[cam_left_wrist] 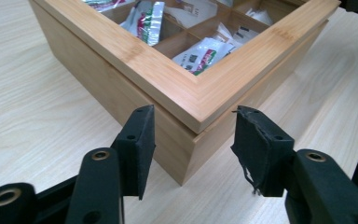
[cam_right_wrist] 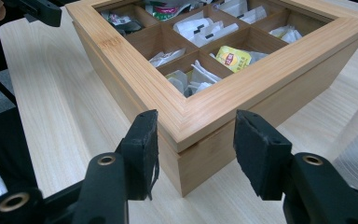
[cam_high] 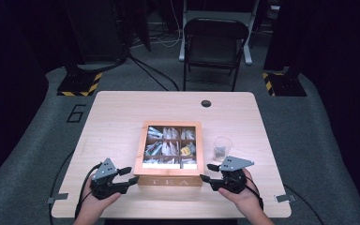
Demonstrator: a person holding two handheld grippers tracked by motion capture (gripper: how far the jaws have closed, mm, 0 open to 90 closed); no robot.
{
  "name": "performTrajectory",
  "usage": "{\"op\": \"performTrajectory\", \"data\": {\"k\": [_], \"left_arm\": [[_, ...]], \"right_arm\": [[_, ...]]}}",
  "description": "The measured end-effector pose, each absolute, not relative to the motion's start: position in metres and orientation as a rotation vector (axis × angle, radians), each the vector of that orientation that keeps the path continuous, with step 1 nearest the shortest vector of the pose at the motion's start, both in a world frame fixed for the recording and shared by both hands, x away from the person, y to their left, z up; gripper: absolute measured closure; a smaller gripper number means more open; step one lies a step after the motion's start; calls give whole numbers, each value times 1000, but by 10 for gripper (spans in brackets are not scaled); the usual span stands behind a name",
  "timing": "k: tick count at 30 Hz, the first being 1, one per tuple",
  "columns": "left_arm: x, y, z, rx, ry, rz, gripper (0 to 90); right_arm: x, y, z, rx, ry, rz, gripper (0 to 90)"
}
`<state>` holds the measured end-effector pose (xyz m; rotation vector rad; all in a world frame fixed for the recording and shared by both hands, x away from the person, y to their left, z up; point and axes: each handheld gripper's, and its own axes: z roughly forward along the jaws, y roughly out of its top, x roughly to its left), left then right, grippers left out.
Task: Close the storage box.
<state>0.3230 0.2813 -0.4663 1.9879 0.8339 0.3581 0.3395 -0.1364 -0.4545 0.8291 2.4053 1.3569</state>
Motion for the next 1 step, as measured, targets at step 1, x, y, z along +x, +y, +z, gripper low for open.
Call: {"op": "performTrajectory", "data": {"k": [1], "left_arm": [[323, 282, -466, 1981, 839, 352, 471]], "right_arm": [[340, -137, -455, 831, 2404, 1358, 490]]}}
